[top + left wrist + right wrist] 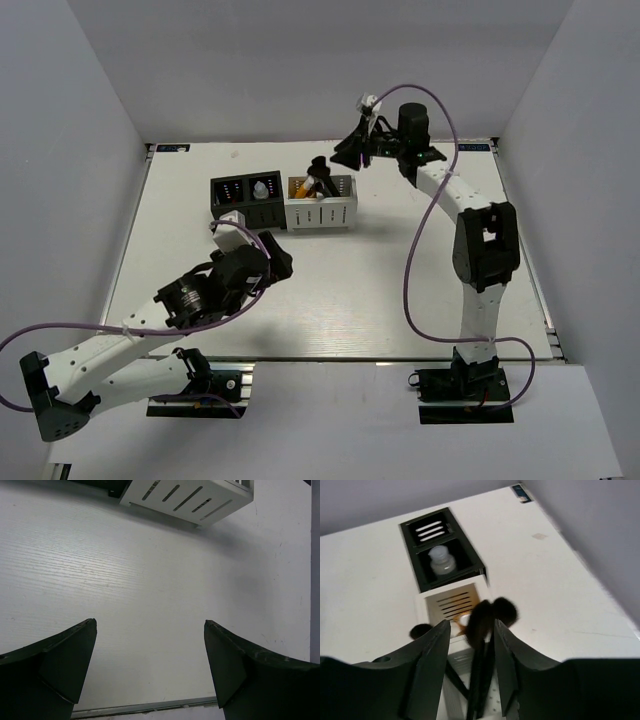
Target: Organize the makeup
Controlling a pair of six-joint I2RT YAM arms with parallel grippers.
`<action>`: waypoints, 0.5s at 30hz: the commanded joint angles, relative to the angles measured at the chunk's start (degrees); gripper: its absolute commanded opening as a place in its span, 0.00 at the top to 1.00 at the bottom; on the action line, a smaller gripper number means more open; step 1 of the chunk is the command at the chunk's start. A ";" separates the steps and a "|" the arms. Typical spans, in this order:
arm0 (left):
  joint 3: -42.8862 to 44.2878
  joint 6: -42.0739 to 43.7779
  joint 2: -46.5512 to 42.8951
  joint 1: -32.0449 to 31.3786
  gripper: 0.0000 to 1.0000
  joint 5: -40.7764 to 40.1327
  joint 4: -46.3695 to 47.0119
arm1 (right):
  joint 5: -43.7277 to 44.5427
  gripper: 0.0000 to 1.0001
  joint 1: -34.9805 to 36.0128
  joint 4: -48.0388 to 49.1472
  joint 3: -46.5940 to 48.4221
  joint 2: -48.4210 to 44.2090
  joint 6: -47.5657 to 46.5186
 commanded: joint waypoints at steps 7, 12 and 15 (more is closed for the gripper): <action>1.42 1.16 -1.13 -0.20 0.02 -0.20 1.97 | 27.74 0.21 -0.88 -39.60 6.93 -13.49 -14.31; 0.64 2.12 -0.51 -0.20 0.02 1.29 3.99 | 36.64 0.11 -1.94 -39.62 -7.82 -25.43 -11.15; 0.37 3.00 -0.42 -0.20 0.02 1.91 4.96 | 40.59 0.11 -2.20 -36.64 -13.55 -31.50 -8.51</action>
